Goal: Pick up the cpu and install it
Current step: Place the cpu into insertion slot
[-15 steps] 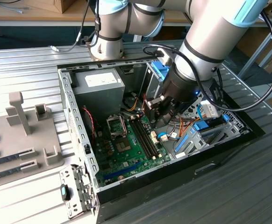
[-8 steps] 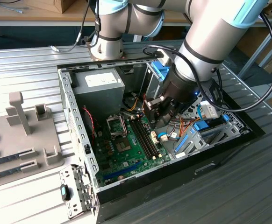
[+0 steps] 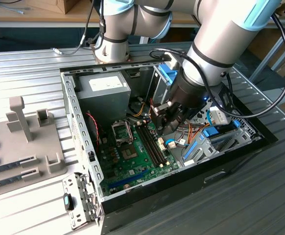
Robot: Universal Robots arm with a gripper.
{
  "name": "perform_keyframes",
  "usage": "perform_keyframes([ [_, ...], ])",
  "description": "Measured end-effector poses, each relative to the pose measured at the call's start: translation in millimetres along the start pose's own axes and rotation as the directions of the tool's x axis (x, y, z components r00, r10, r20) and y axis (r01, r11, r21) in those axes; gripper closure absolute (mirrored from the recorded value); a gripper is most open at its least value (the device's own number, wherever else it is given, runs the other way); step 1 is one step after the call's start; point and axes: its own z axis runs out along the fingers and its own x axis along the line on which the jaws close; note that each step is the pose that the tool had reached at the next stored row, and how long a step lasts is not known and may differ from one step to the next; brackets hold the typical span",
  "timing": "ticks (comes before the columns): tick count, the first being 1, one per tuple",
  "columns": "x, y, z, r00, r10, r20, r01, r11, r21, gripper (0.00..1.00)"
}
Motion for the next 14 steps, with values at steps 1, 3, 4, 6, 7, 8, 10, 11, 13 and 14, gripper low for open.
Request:
perform_keyframes([
  [1, 0.0, 0.0, 0.1, 1.0000, 0.000, 0.0000, 0.000, 1.0000, 0.0000, 0.53],
  [3, 0.0, 0.0, 0.6, 1.0000, 0.000, 0.0000, 0.000, 1.0000, -0.0001, 0.53],
  [4, 0.0, 0.0, 0.7, 1.0000, 0.000, 0.0000, 0.000, 1.0000, 0.0000, 0.53],
  [6, -0.1, -0.1, 2.4, 1.0000, 0.000, 0.0000, 0.000, 1.0000, 0.0000, 0.53],
  [7, -0.1, -0.1, 2.6, 1.0000, 0.000, 0.0000, 0.000, 1.0000, 0.0000, 0.53],
  [8, -0.1, -0.1, 2.7, 1.0000, 0.000, 0.0000, 0.000, 1.0000, 0.0000, 0.53],
  [10, -0.1, -0.1, 3.1, 1.0000, 0.000, 0.0000, 0.000, 1.0000, 0.0000, 0.53],
  [11, -0.2, -0.1, 3.3, 1.0000, 0.000, 0.0000, 0.000, 1.0000, 0.0000, 0.53],
  [13, -0.2, -0.2, 3.7, 1.0000, 0.000, 0.0000, 0.000, 1.0000, 0.0000, 0.53],
  [14, -0.2, -0.2, 4.0, 1.0000, 0.000, 0.0000, 0.000, 1.0000, 0.0000, 0.53],
])
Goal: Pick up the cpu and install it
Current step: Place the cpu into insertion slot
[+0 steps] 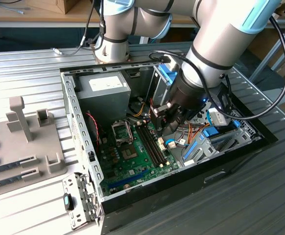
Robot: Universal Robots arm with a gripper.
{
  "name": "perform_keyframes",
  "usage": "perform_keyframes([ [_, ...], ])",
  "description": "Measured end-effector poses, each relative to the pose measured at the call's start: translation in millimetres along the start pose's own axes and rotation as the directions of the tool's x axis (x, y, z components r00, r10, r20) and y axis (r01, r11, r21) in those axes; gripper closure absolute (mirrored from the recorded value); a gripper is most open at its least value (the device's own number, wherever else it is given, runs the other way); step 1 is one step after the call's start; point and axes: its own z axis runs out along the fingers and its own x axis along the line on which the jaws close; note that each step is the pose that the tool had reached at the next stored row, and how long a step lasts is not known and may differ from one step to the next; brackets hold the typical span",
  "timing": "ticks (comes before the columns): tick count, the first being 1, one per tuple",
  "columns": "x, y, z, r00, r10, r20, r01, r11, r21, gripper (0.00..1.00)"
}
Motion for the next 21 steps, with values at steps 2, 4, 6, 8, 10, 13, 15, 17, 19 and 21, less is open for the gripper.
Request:
perform_keyframes([
  [2, 0.0, 0.0, 0.3, 1.0000, 0.000, 0.0000, 0.000, 1.0000, 0.0000, 0.53],
  [4, -0.1, -0.1, 1.6, 1.0000, 0.000, 0.0000, 0.000, 1.0000, 0.0000, 0.53],
  [6, -0.1, -0.1, 3.0, 1.0000, 0.000, 0.0000, 0.000, 1.0000, 0.0000, 0.53],
  [8, -0.2, -0.1, 3.6, 1.0000, 0.000, 0.0000, 0.000, 1.0000, 0.0000, 0.53],
  [10, -0.2, -0.2, 3.8, 1.0000, 0.000, 0.0000, 0.000, 1.0000, 0.0000, 0.53],
  [13, -0.1, -0.2, 4.5, 1.0000, 0.000, 0.0000, 0.000, 1.0000, -0.0001, 0.53],
  [15, 0.5, -0.2, 4.9, 1.0000, 0.000, 0.0000, 0.000, 1.0000, 0.0000, 0.53],
  [17, 2.2, 0.5, 5.5, 1.0000, 0.000, 0.0001, 0.000, 1.0000, -0.0002, 0.53],
  [19, 3.4, 1.2, 5.8, 1.0000, 0.000, 0.0000, 0.000, 1.0000, -0.0001, 0.53],
  [21, 4.3, 1.9, 6.2, 1.0000, 0.000, 0.0000, 0.000, 1.0000, 0.0000, 0.53],
])
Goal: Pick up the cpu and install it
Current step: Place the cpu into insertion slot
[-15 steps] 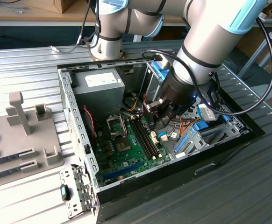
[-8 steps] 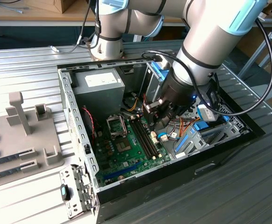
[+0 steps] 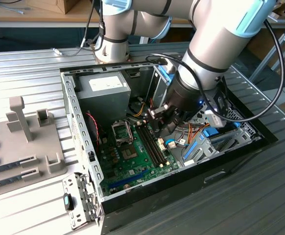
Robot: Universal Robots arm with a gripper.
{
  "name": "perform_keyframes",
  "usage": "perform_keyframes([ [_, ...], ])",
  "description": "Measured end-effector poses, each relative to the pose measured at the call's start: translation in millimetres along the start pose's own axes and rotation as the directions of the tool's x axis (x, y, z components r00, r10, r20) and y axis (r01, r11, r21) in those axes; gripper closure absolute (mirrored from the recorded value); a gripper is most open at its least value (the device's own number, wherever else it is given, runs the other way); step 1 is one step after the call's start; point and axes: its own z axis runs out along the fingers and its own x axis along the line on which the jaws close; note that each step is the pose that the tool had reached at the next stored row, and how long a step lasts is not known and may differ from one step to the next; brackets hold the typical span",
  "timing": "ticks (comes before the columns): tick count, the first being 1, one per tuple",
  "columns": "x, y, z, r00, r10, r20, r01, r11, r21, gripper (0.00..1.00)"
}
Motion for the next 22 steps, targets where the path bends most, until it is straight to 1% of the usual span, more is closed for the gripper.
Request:
perform_keyframes([
  [4, 1.8, 2.2, 0.9, 1.0000, 0.000, 0.0000, 0.000, 1.0000, 0.0000, 0.53],
  [8, 5.5, 5.6, 1.9, 1.0000, 0.000, 0.0000, 0.000, 1.0000, 0.0000, 0.53],
  [13, 12.6, 9.5, 3.3, 1.0000, 0.000, 0.0000, 0.000, 1.0000, 0.0000, 0.53],
  [15, 18.9, 12.7, 4.4, 1.0000, 0.001, 0.0001, -0.001, 1.0000, 0.0000, 0.53],
  [16, 20.6, 13.6, 4.7, 1.0000, 0.001, 0.0001, -0.001, 1.0000, -0.0001, 0.53],
  [19, 23.8, 16.0, 5.6, 1.0000, 0.002, 0.0001, -0.002, 1.0000, -0.0001, 0.53],
  [21, 25.6, 19.8, 6.5, 1.0000, 0.002, 0.0001, -0.002, 1.0000, -0.0001, 0.53],
  [22, 25.5, 20.7, 6.6, 1.0000, 0.002, 0.0001, -0.002, 1.0000, -0.0002, 0.53],
])
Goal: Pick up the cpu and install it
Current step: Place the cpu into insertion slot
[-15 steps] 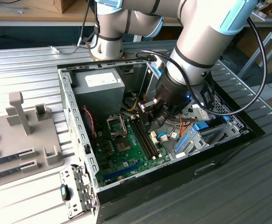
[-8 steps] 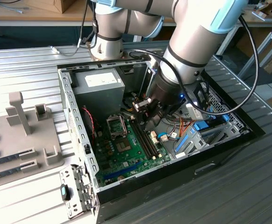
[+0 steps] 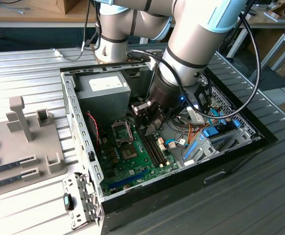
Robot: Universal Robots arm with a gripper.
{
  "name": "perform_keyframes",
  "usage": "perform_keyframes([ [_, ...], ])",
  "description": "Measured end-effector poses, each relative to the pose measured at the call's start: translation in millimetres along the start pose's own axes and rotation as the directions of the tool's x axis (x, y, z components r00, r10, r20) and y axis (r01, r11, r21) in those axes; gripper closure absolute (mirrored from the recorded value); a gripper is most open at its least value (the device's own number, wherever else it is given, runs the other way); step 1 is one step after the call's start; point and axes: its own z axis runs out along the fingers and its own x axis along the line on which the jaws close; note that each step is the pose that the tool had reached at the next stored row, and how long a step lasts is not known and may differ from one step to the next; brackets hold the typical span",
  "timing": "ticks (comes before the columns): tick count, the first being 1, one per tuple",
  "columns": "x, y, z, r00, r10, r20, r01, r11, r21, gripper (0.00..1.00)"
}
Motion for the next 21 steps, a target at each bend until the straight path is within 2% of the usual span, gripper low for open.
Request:
perform_keyframes([
  [9, 0.0, 0.2, 0.1, 1.0000, 0.000, 0.0009, 0.000, 1.0000, 0.0001, 0.53],
  [10, 0.1, 0.1, 0.2, 0.9999, -0.001, 0.0145, 0.000, 1.0000, 0.0006, 0.53],
  [11, 0.0, 0.1, 0.4, 0.9994, -0.001, 0.0348, 0.001, 1.0000, 0.0014, 0.53],
  [12, 0.0, 0.1, 0.5, 0.9988, -0.002, 0.0497, 0.002, 1.0000, 0.0020, 0.53],
  [13, 0.0, 0.1, 0.6, 0.9983, -0.002, 0.0581, 0.002, 1.0000, 0.0022, 0.53],
  [19, 0.0, 0.1, 0.6, 0.9980, -0.003, 0.0638, 0.003, 1.0000, 0.0025, 0.53],
  [21, 0.1, 0.1, 0.5, 0.9980, -0.003, 0.0636, 0.002, 1.0000, 0.0072, 0.53],
])
